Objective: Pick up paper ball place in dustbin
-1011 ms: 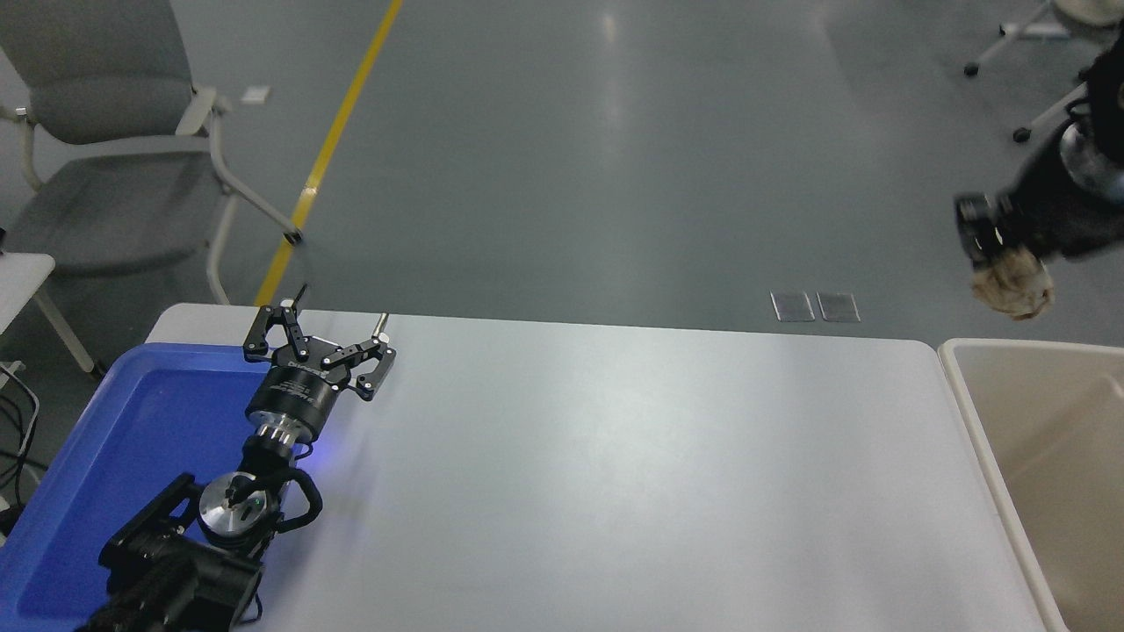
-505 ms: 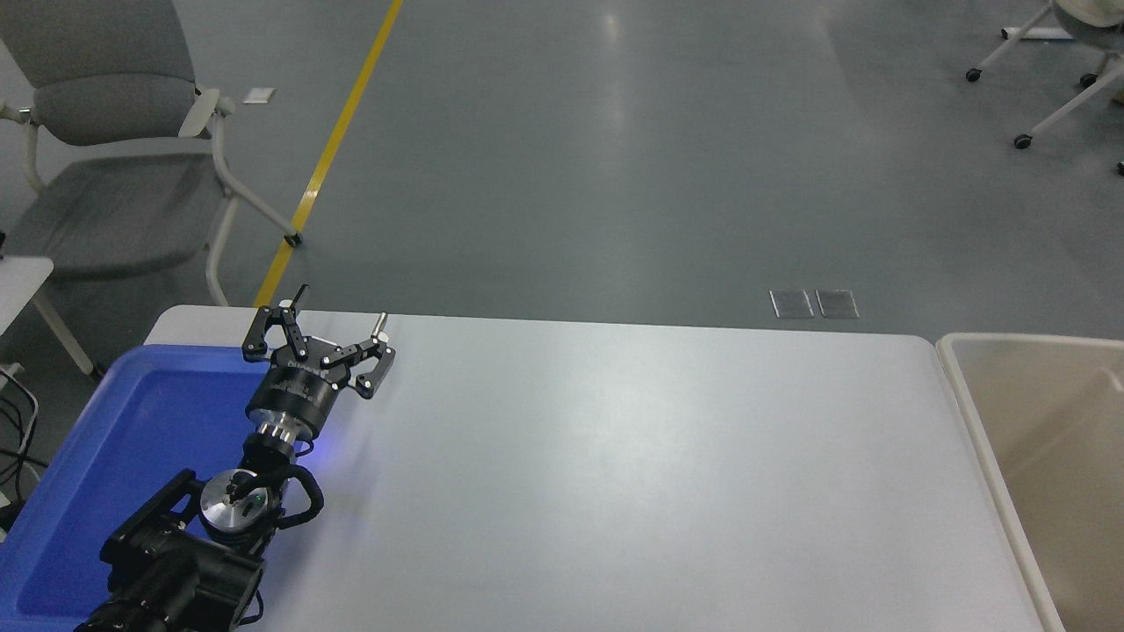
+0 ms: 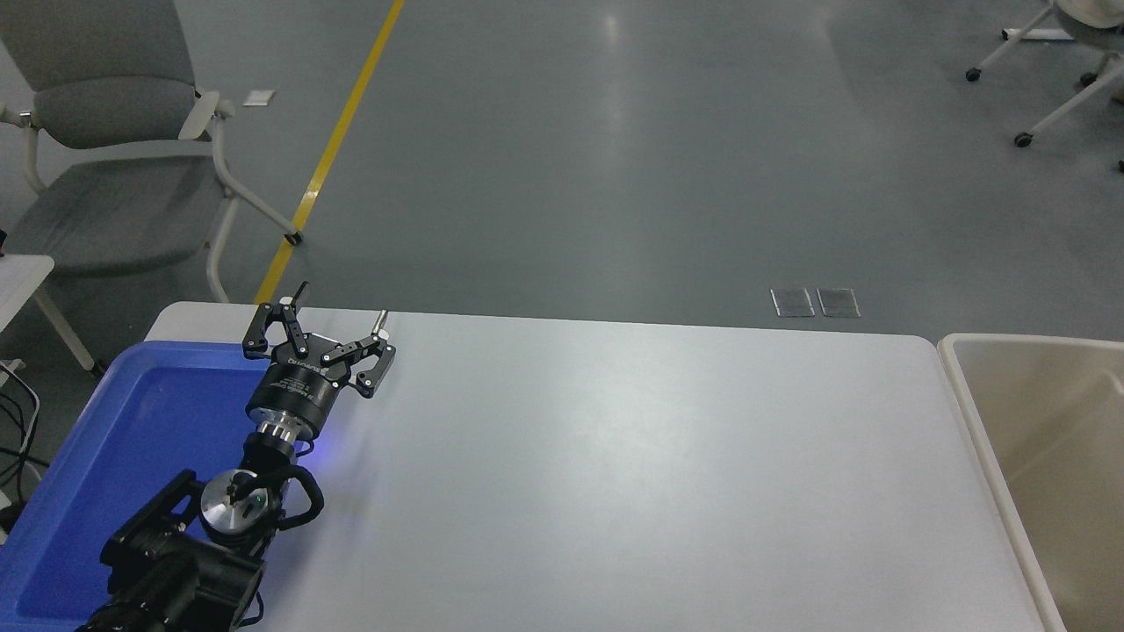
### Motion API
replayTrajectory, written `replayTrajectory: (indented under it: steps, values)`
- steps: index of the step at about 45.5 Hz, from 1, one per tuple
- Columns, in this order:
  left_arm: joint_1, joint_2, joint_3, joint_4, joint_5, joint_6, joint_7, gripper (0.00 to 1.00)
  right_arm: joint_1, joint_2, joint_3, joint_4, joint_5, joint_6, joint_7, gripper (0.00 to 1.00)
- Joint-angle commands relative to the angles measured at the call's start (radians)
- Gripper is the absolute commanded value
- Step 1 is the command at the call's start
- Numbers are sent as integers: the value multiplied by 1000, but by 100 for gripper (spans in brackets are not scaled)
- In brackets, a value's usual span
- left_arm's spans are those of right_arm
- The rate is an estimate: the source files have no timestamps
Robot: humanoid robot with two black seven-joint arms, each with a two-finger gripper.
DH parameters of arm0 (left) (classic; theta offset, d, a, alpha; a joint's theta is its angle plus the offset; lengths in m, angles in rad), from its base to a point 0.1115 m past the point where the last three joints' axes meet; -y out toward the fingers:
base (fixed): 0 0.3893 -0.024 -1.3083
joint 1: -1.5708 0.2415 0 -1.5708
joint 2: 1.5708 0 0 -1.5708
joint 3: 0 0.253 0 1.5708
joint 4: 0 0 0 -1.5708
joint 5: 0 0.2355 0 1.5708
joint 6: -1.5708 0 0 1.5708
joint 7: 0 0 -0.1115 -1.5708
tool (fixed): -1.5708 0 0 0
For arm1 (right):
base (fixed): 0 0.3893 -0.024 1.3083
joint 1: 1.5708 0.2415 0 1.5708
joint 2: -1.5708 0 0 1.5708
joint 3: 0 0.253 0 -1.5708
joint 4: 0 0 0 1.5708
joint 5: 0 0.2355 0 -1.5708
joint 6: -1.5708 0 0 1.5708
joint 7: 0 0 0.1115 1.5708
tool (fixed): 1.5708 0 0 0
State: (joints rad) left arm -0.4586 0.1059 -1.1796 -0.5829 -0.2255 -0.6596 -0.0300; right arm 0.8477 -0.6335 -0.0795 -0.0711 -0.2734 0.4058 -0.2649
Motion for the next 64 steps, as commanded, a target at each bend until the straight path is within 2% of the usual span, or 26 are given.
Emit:
replayTrajectory:
  steps: [1,13,22,23,26,27,28,31,44,53,64]
  values:
    - [0,0,0,0,0,0,-1,99,-133,116,80,-50,114,-225,32,0]
    - [0,0,0,0,0,0,-1,99,-200,230,80,-49,129,-321,33,0]
    - [0,0,0,0,0,0,-1,99,-210,241,75,-44,129,-323,32,0]
    - [0,0,0,0,0,0,-1,99,-210,241,67,-44,129,-323,32,5]
    - [0,0,0,0,0,0,1,99,-210,241,57,-44,126,-323,32,62]
    - [0,0,0,0,0,0,-1,99,-210,241,53,-44,126,-323,32,77]
    - [0,0,0,0,0,0,-1,99,-208,241,53,-44,126,-323,32,87]
    - [0,0,0,0,0,0,-1,99,-206,239,56,-44,126,-325,33,98]
    - [0,0,0,0,0,0,-1,99,-226,247,75,-23,128,-309,30,100]
    - [0,0,0,0,0,0,1,99,-216,233,81,135,128,-306,29,100]
    - [0,0,0,0,0,0,-1,99,-199,57,285,353,129,-305,27,100]
